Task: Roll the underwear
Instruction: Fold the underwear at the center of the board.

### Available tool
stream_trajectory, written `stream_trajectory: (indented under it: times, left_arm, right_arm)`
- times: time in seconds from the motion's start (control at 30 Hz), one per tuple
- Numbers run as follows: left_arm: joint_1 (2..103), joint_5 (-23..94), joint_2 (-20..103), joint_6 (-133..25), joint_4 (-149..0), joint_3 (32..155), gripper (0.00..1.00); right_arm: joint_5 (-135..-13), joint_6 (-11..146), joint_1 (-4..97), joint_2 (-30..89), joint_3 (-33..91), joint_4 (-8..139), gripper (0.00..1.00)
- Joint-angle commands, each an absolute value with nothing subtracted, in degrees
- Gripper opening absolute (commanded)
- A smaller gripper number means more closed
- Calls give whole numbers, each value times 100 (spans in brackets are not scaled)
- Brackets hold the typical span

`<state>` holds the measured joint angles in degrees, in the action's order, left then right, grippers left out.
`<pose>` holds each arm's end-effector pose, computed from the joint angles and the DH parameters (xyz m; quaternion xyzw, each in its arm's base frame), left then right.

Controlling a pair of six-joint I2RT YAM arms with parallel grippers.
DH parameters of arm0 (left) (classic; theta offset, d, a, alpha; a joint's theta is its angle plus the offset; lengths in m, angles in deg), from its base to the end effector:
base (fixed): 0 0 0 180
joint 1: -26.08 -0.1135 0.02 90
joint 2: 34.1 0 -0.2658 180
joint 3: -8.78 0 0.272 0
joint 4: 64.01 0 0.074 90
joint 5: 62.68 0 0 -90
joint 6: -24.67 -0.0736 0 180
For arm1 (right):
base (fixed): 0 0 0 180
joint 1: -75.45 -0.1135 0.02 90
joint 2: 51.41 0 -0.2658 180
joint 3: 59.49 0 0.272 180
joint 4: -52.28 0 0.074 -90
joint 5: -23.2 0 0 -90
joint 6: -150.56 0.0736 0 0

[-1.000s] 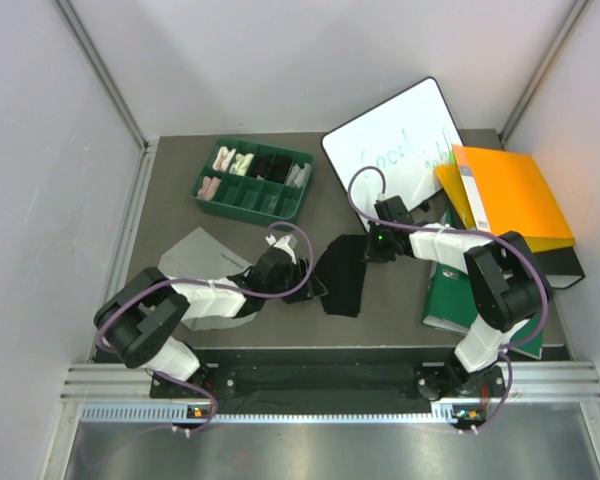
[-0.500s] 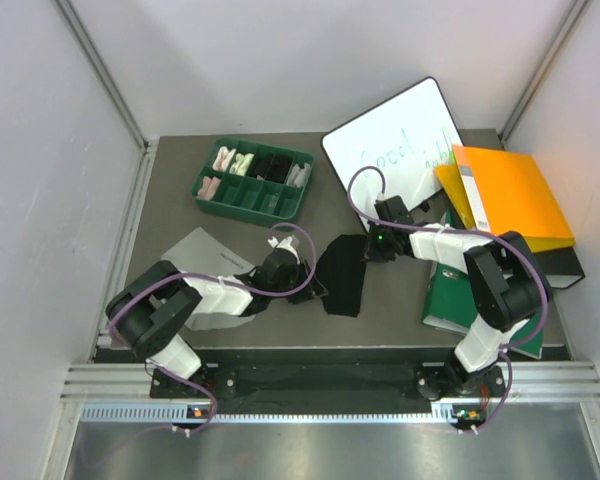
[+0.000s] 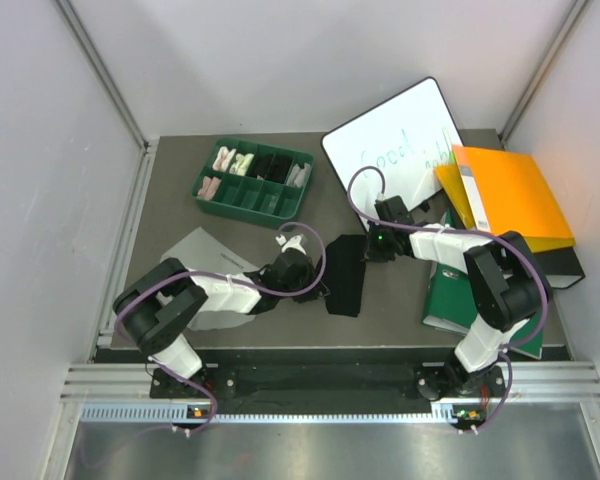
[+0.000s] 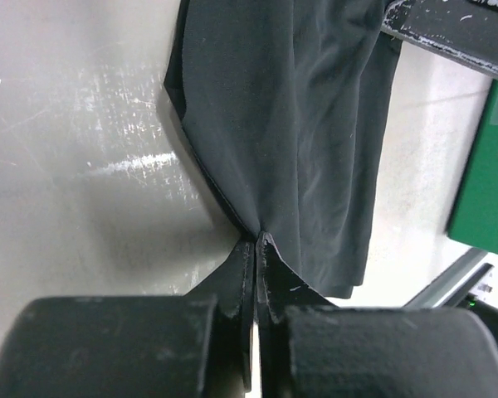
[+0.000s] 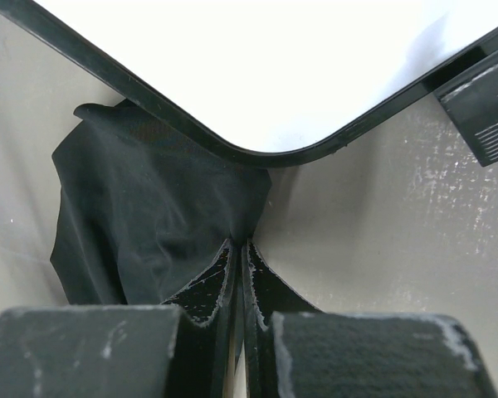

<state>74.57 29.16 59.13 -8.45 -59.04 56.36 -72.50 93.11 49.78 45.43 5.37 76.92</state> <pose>0.2216 -0.2539 0.0882 -0.0598 0.9067 -0.3406 0.2413 0.3244 0.1640 0.1104 0.0432 0.9558 0.1812 0.2274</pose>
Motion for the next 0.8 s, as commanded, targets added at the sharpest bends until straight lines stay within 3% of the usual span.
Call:
stream_trajectory:
  times: [0.0, 0.77]
  left_arm:
    - [7643, 2276, 5819, -1364, -6927, 5878, 0]
    - [8286, 1853, 6311, -2086, -8070, 7627, 0]
  right_arm:
    - [-7216, 9211, 5014, 4659, 387, 7794, 0]
    - [-7454, 9229, 5014, 4844, 352, 7636, 0]
